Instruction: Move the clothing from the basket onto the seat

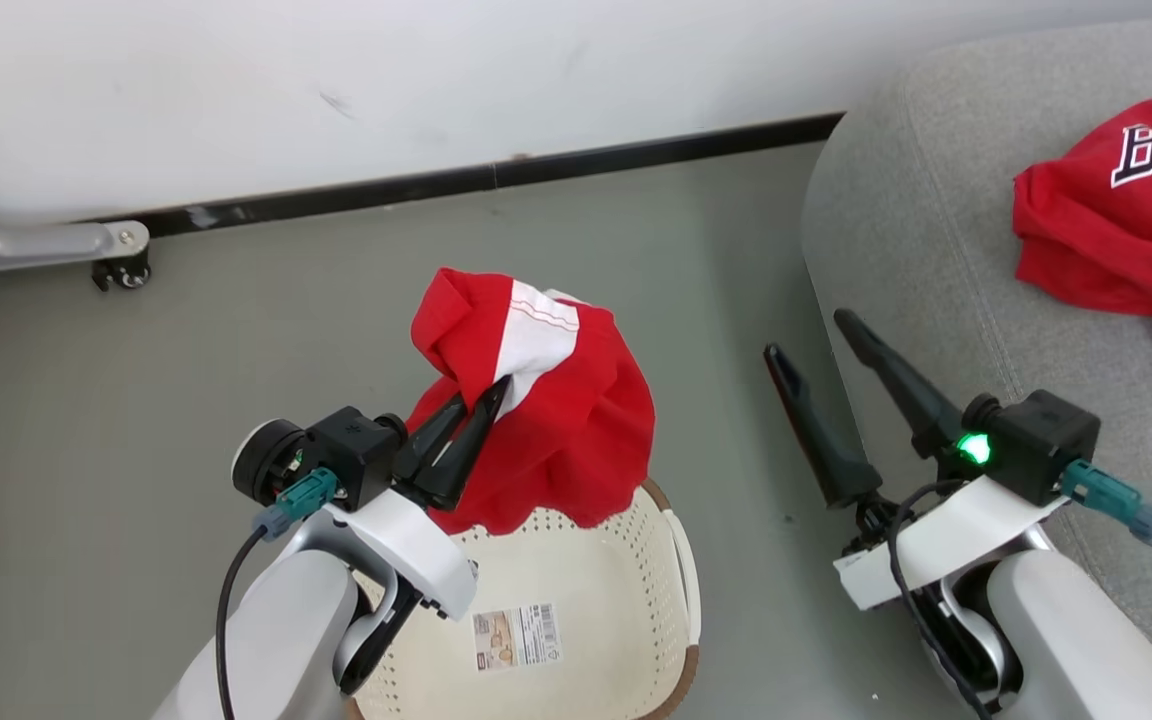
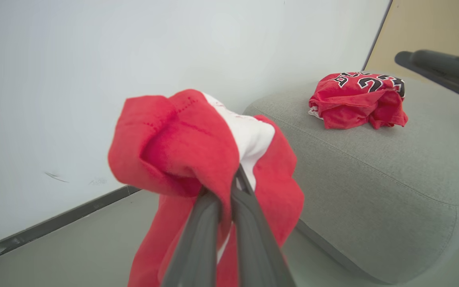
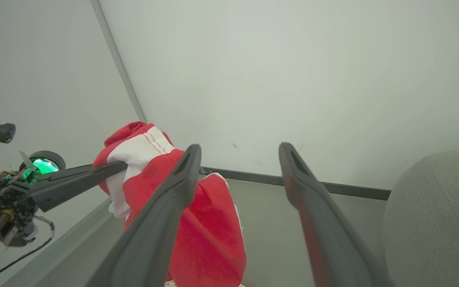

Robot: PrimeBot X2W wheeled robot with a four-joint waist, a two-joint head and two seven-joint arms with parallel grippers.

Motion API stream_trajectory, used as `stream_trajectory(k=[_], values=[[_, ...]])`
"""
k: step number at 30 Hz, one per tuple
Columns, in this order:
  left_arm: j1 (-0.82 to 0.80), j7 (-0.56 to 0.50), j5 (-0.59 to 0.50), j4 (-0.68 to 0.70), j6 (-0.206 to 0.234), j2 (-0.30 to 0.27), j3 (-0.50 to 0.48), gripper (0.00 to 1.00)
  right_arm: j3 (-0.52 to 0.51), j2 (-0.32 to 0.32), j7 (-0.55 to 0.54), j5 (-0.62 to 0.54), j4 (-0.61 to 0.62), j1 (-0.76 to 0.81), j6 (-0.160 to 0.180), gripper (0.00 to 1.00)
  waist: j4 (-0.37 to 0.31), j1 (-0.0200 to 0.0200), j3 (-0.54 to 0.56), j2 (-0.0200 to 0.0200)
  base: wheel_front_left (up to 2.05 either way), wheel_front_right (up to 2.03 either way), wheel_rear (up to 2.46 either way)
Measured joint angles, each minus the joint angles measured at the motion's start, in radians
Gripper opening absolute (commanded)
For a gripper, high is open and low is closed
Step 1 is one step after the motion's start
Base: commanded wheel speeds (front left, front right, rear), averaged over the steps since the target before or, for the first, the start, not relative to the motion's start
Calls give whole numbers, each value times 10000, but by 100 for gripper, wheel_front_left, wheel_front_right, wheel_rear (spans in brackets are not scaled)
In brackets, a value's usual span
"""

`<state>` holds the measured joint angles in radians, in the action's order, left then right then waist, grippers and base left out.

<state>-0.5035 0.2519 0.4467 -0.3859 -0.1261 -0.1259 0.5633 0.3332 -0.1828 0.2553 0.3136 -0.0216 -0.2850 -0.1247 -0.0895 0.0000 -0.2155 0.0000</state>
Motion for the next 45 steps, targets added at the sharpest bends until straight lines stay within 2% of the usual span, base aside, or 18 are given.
stream_trajectory(k=[18, 32, 45], values=[[25, 2, 0, 387, 0, 276, 328, 0, 1962, -278, 0, 748, -1185, 574, 0, 100, 431, 0, 977, 0, 0, 0, 0], [-12, 0, 123, 608, 0, 382, 780, 0, 2886, -345, -2, 1087, -1927, 585, 0, 100, 844, 0, 1450, 0, 0, 0, 0], [-157, -219, 564, 930, 0, 579, 1235, 0, 3409, -48, -2, 1281, -2786, 308, 0, 100, 1214, 0, 1616, 0, 0, 0, 0]])
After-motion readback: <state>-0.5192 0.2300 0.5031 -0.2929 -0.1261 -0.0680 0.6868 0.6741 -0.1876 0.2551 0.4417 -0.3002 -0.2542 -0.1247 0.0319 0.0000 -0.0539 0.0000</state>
